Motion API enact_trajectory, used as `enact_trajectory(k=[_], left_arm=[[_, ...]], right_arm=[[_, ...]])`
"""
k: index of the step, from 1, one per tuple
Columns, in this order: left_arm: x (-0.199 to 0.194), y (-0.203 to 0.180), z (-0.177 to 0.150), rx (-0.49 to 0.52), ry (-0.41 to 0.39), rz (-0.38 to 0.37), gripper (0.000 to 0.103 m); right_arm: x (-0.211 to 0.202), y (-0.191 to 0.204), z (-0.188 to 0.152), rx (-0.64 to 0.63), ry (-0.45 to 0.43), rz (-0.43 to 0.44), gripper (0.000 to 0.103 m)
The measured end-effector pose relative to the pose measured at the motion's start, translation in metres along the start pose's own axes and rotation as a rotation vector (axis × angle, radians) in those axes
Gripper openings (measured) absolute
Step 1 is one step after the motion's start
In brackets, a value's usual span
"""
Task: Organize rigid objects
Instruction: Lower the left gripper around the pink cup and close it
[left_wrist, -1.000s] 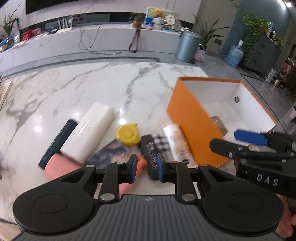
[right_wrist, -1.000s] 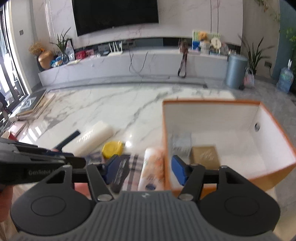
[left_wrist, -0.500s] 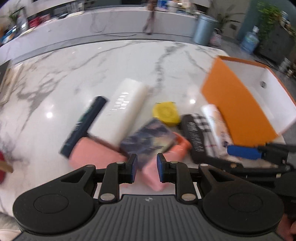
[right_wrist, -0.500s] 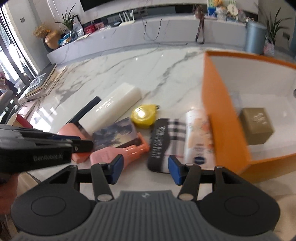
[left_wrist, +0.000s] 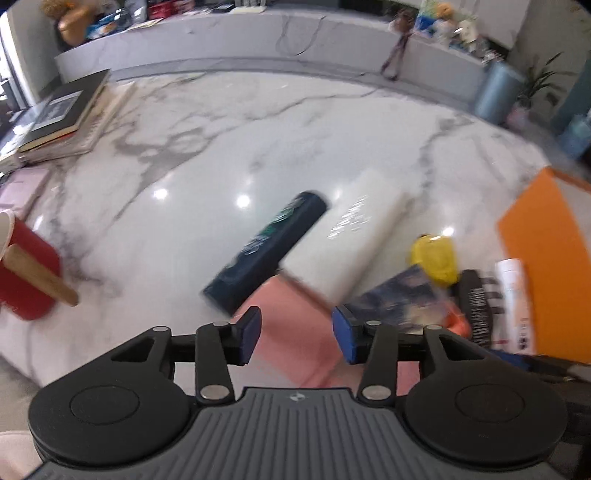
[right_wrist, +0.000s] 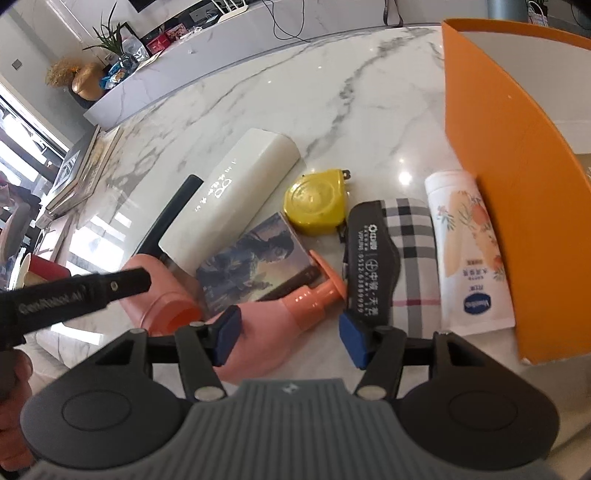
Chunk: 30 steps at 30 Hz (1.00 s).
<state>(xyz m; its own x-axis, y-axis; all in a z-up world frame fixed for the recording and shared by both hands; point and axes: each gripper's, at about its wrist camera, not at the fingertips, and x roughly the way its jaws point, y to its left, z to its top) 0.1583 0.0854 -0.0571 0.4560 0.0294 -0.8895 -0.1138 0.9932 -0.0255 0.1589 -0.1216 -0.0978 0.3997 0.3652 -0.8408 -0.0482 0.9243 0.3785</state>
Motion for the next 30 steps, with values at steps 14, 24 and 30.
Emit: enact_trajectory(k=[14,24,30], left_arm=[[0.028,0.004,0.000,-0.093,0.072,-0.015,0.071],[0.034,-0.001,-0.007,-0.037,0.135,0.006,0.065],[0.034,-0.016,-0.015,0.073,0.176,0.003,0.062]], right_arm=[[0.023,0.011,0.012,-0.012,0.071,0.040,0.075],[0.034,0.020,0.011,-0.094,0.104,0.011,0.064],[0.026,0.013,0.007,-0.142,0.132,-0.008,0.033]])
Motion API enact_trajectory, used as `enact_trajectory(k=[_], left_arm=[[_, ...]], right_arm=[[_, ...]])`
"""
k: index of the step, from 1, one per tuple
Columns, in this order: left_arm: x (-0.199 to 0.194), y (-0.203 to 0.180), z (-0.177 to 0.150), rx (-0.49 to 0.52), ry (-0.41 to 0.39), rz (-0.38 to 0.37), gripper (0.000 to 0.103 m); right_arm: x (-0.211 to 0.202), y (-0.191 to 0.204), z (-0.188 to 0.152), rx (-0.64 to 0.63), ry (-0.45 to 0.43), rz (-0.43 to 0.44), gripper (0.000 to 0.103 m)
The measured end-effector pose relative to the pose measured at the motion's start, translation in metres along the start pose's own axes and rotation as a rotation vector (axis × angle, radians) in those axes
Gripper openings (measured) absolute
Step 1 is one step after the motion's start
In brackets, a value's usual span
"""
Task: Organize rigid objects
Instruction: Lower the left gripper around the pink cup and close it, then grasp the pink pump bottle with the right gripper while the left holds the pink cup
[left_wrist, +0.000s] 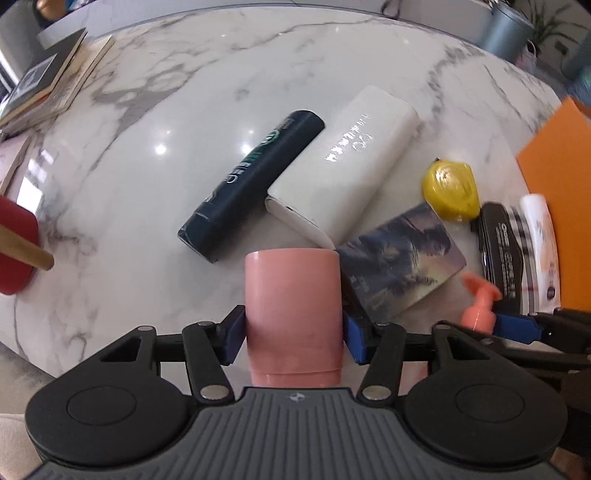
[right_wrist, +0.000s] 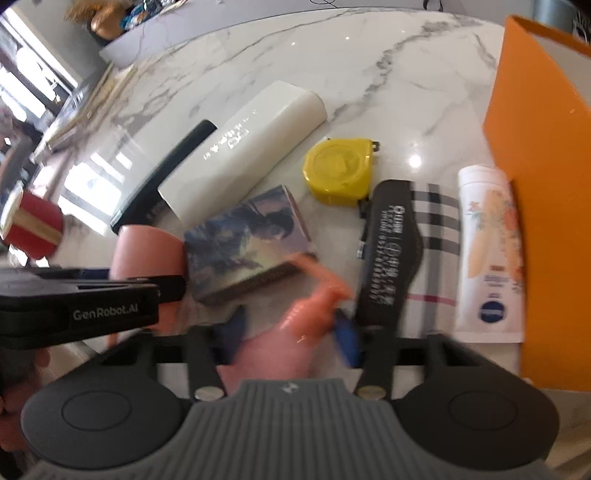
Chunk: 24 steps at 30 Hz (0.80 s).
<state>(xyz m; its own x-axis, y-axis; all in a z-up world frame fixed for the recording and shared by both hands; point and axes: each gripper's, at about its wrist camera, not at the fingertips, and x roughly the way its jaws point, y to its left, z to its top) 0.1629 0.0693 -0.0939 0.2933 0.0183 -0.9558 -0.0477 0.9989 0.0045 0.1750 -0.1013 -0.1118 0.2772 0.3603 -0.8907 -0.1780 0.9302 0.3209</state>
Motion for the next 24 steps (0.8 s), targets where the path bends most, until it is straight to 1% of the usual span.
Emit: enact_trajectory(k=[2,4,5,6,8,10,14,17,18,19,20,24], left_arm=[[0.000,0.001,0.000,-0.008,0.002,-0.003,0.062],[0.002,0.005,0.001,-0.032,0.015,-0.014,0.062],[0.004,0.006,0.001,-0.041,0.024,-0.016,0.062],[0.004,0.006,0.001,-0.044,0.026,-0.015,0.062],[0.004,0.007,0.000,-0.046,0.025,-0.012,0.062],[0.004,0.007,0.001,-0.043,0.022,-0.008,0.062],[0.004,0.001,0.000,-0.014,0.012,0.010,0.062],[0.004,-0.002,-0.001,0.010,0.006,0.027,0.062],[0.005,-0.003,-0.001,0.017,0.004,0.031,0.062],[0.005,-0.004,-0.001,0.022,0.003,0.034,0.062],[0.005,-0.005,-0.001,0.025,0.002,0.035,0.062],[0.005,-0.005,-0.002,0.030,0.001,0.036,0.062]], right_arm=[[-0.003,0.001,-0.003,-0.033,0.006,-0.028,0.032],[-0.005,-0.001,-0.005,-0.039,0.012,-0.028,0.036],[-0.005,-0.002,-0.006,-0.031,0.014,-0.028,0.040],[-0.005,-0.003,-0.006,-0.022,0.015,-0.027,0.049],[-0.004,-0.004,-0.007,0.004,0.022,-0.032,0.056],[-0.007,-0.005,-0.009,0.033,0.018,-0.012,0.063],[-0.012,0.000,-0.015,0.026,0.021,-0.028,0.063],[-0.008,0.001,-0.019,0.030,0.048,-0.042,0.063],[-0.007,0.001,-0.020,0.039,0.052,-0.038,0.065],[-0.007,0.001,-0.021,0.042,0.053,-0.035,0.070],[-0.007,0.002,-0.022,0.041,0.060,-0.036,0.072],[-0.006,0.006,-0.027,0.032,0.081,-0.039,0.072]])
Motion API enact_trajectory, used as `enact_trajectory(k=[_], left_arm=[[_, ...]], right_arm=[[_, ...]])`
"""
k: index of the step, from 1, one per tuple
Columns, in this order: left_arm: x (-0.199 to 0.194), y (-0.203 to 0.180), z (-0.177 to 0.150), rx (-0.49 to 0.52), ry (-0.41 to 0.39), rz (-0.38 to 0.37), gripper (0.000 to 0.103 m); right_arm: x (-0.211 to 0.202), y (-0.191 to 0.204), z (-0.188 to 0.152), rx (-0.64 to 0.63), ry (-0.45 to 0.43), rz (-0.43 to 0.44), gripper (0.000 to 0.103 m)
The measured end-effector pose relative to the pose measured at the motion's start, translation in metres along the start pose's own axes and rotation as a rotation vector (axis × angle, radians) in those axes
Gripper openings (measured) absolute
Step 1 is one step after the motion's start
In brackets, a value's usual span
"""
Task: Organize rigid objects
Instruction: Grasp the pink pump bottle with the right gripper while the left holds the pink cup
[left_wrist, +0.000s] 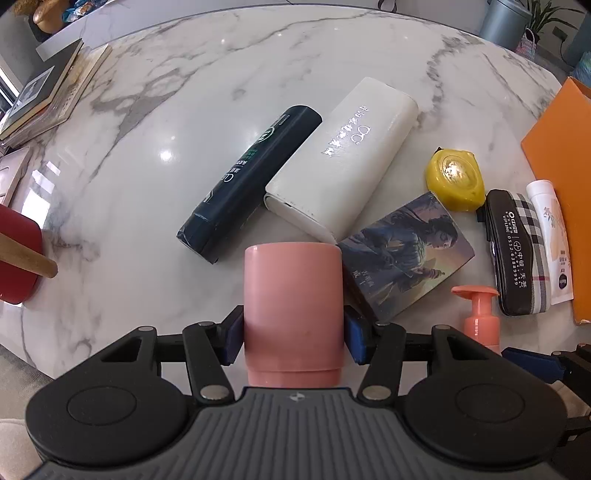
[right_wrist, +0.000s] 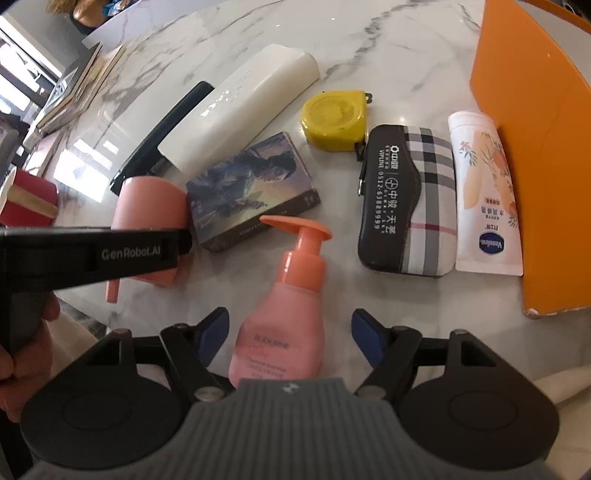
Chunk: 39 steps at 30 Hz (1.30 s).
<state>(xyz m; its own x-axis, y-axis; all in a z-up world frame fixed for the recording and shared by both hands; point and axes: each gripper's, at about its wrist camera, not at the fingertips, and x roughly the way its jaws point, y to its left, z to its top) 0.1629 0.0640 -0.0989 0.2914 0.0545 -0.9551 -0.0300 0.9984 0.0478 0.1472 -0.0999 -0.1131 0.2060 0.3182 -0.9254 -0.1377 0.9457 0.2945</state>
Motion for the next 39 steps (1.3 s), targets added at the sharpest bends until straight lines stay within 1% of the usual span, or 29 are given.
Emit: enact_trajectory(k=[1,2,3,4,6,7,10,12,13,18,23,27,29,36,39], left_arm=[[0.000,0.000,0.000,0.001,0.000,-0.001,0.062],[0.000,0.000,0.000,0.004,0.002,-0.004,0.062],[0.000,0.000,-0.001,0.007,0.004,-0.009,0.062],[-0.001,0.000,-0.001,0.010,0.006,-0.012,0.062],[-0.001,0.000,-0.002,0.015,0.010,-0.016,0.062],[-0.001,0.000,-0.003,0.019,0.013,-0.019,0.062],[-0.002,-0.004,-0.004,0.040,0.014,-0.013,0.062],[-0.002,-0.006,-0.004,0.051,0.012,-0.005,0.062],[-0.001,-0.006,-0.004,0.053,0.012,-0.003,0.062],[-0.002,-0.006,-0.004,0.054,0.006,-0.002,0.062],[-0.012,-0.003,-0.004,0.032,-0.030,-0.017,0.062],[-0.028,0.001,-0.006,-0.005,-0.056,-0.084,0.062],[-0.037,0.001,-0.008,-0.019,-0.075,-0.111,0.062],[-0.067,-0.011,-0.011,-0.024,-0.116,-0.175,0.062],[-0.083,-0.020,-0.010,-0.012,-0.150,-0.197,0.062]], right_arm=[[0.000,0.001,-0.001,-0.010,0.000,-0.006,0.065],[0.001,0.002,-0.001,-0.018,0.001,-0.011,0.061],[0.001,0.003,-0.001,-0.025,0.002,-0.020,0.054],[0.000,0.004,-0.001,-0.034,0.000,-0.029,0.050],[0.000,0.005,-0.001,-0.046,0.013,-0.001,0.049],[-0.001,0.004,0.000,-0.053,0.020,0.000,0.049],[-0.001,0.004,0.000,-0.111,0.035,-0.038,0.053],[-0.001,0.005,0.001,-0.159,0.047,-0.079,0.053],[-0.001,0.004,0.001,-0.166,0.045,-0.094,0.051],[-0.001,0.004,-0.001,-0.179,0.026,-0.084,0.050],[-0.009,0.001,-0.002,-0.180,0.005,-0.068,0.048],[-0.023,-0.005,-0.001,-0.164,-0.022,-0.034,0.044],[-0.031,-0.007,0.001,-0.156,-0.041,-0.026,0.044],[-0.064,-0.014,0.002,-0.153,-0.123,-0.004,0.044],[-0.080,-0.019,0.002,-0.147,-0.164,0.005,0.044]])
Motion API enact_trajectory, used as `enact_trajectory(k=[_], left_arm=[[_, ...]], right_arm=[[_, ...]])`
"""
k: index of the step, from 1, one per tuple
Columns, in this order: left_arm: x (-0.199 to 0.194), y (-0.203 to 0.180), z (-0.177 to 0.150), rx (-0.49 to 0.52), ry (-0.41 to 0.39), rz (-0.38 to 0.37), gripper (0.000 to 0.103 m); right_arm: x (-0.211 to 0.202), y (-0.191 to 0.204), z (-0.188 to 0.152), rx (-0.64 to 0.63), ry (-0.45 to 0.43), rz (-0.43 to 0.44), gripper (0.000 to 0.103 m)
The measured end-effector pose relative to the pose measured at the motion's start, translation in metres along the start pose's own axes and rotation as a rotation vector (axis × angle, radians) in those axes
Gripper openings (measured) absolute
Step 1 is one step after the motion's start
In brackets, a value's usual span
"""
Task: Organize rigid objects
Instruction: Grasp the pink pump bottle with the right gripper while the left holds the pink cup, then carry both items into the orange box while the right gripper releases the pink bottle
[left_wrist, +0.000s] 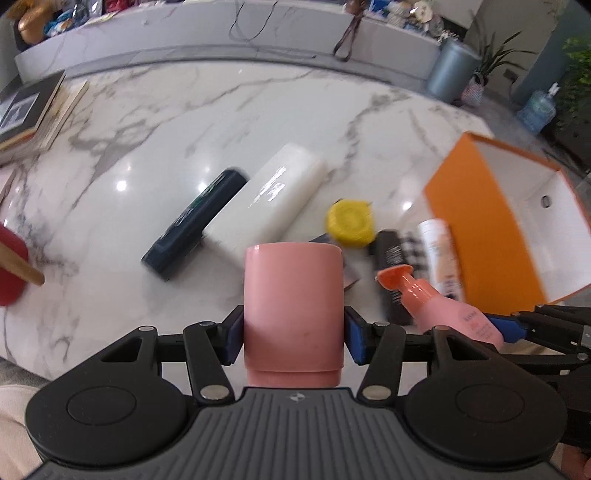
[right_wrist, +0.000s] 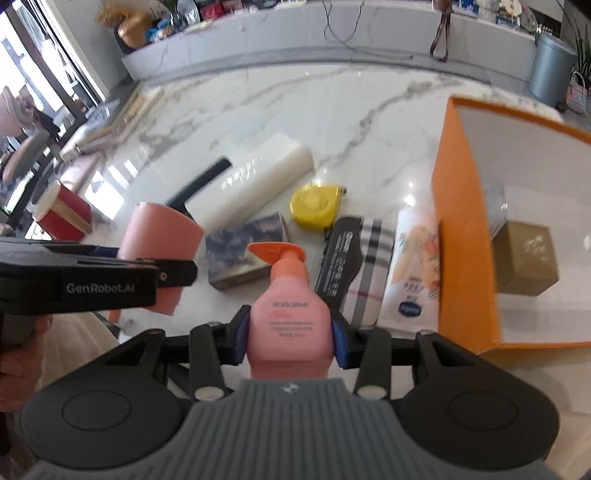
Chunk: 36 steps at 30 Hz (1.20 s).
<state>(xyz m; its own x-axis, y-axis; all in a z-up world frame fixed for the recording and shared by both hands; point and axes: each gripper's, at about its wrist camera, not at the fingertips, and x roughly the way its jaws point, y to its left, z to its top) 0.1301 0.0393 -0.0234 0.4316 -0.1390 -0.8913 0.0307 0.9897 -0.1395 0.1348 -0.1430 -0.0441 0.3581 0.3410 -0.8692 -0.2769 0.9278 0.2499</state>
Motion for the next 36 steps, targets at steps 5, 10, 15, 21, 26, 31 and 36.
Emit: enact_trajectory(k=[5,10,15,21,26,31,36], left_arm=[[-0.024,-0.025,0.010,0.020,-0.057,-0.052,0.062],[-0.041,-0.058,0.027,0.051,-0.105,-0.131,0.062],[-0.047,-0.104,0.046,0.107,-0.108,-0.232,0.062],[-0.037,-0.168,0.060,0.256,-0.082,-0.279,0.062],[-0.008,-0.212,0.061,0.389,-0.023,-0.259,0.062],[0.018,-0.240,0.055,0.517,0.029,-0.234,0.062],[0.039,-0.250,0.059,0.550,0.056,-0.201,0.062]], right_arm=[[-0.035,-0.008,0.004,-0.003,-0.085,0.006,0.044],[-0.071,-0.024,0.013,-0.025,-0.165,-0.025,0.044],[-0.103,-0.053,0.019,-0.016,-0.224,-0.073,0.044],[-0.123,-0.102,0.021,0.029,-0.244,-0.176,0.044],[-0.121,-0.151,0.018,0.112,-0.217,-0.238,0.044],[-0.106,-0.195,0.009,0.204,-0.166,-0.251,0.044],[-0.089,-0.214,0.004,0.239,-0.140,-0.243,0.044]])
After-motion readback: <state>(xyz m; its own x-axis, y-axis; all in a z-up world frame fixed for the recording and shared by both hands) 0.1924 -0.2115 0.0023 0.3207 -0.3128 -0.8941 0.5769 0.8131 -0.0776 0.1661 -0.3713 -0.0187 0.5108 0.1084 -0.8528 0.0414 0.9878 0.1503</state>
